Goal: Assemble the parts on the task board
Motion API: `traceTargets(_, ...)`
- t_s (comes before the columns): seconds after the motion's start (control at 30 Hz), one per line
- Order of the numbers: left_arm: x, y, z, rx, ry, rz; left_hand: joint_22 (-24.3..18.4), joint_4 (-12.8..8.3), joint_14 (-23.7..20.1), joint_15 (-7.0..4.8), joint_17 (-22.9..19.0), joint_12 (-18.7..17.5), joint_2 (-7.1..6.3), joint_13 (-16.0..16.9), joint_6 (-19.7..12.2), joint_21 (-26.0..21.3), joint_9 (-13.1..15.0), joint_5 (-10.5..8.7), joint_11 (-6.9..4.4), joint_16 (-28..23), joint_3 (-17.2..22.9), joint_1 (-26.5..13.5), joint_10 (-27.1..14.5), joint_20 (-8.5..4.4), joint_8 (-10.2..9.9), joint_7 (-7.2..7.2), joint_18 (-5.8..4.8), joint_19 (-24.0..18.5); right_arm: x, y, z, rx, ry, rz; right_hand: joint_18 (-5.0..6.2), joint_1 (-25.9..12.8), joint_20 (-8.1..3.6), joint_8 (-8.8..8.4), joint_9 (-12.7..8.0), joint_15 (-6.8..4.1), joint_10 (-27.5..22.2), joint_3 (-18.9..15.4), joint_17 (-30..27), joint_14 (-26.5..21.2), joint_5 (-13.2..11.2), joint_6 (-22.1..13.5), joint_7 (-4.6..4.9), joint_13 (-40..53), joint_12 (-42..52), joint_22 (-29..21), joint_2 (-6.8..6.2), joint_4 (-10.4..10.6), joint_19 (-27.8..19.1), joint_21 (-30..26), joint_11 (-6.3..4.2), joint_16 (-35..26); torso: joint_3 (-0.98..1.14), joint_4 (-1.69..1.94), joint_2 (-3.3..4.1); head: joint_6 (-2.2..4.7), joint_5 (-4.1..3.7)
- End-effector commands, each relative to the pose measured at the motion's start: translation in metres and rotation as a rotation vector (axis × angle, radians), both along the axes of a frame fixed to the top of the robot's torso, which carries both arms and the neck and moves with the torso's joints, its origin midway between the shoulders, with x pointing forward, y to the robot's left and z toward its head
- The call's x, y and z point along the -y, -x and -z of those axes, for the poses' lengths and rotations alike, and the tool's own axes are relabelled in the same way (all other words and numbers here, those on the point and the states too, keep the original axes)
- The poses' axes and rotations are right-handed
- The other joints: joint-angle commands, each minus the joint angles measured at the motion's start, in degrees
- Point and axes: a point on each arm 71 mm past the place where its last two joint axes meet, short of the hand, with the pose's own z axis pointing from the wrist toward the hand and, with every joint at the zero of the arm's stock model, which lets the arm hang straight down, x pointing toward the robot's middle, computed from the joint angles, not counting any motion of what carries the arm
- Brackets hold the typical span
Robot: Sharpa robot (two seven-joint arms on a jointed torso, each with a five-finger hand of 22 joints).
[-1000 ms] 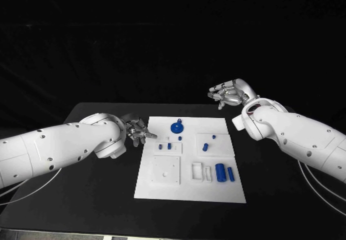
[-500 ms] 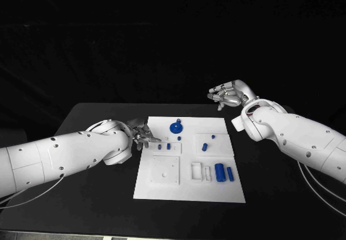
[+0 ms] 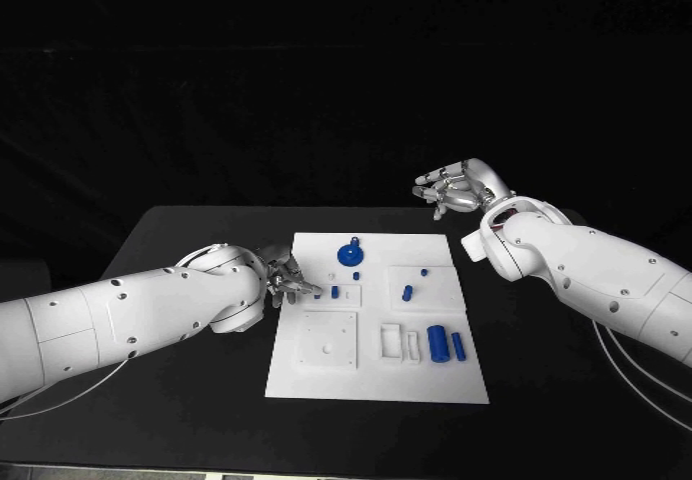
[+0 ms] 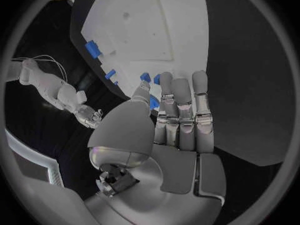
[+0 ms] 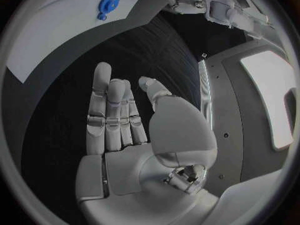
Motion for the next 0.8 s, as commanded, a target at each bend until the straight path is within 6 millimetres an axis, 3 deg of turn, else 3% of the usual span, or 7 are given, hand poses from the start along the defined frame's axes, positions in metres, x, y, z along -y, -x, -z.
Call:
traceTargets(0.03,0.002,0.000,0.004,-0.029,-0.033,0.023,0.14,0.27,0.15,-0.44,0.07,0.23,0.16,0.07,0.57,0.19,0.12,-0.11,-0.17,0.28,0.03,-0.54,0.16,-0.24,0.32,-0.08,-1.05,0.06,-0.002,0.001,0.000,0.004,0.002,-0.016,0.67,-0.29,0.29,-0.27,-0.06,0.07,-0.15,0.35,-0.09,-0.22,0.38,-0.36,0.11,-0.08,0.04,0.12,-0.28,-0.12,1.54,0.27,0.05,0.13,0.01,0.01,-0.01,-0.04,-0.06)
traceTargets(0.8,0.011,-0.004,0.015,-0.032,-0.031,0.041,1.11,-0.41,0.11,-0.54,0.13,0.03,0.78,0.16,1.16,-0.29,1.86,-0.21,-0.26,0.36,-0.07,-1.15,0.31,-0.38,0.49,-0.42,-1.21,0.15,-0.002,0.001,0.000,0.003,0.007,-0.015,0.67,-0.29,0.29,-0.27,-0.06,0.07,-0.15,0.35,-0.09,-0.22,0.38,-0.36,0.11,-0.08,0.04,0.12,-0.28,-0.12,1.54,0.27,0.05,0.13,0.01,0.02,-0.02,-0.21,-0.46)
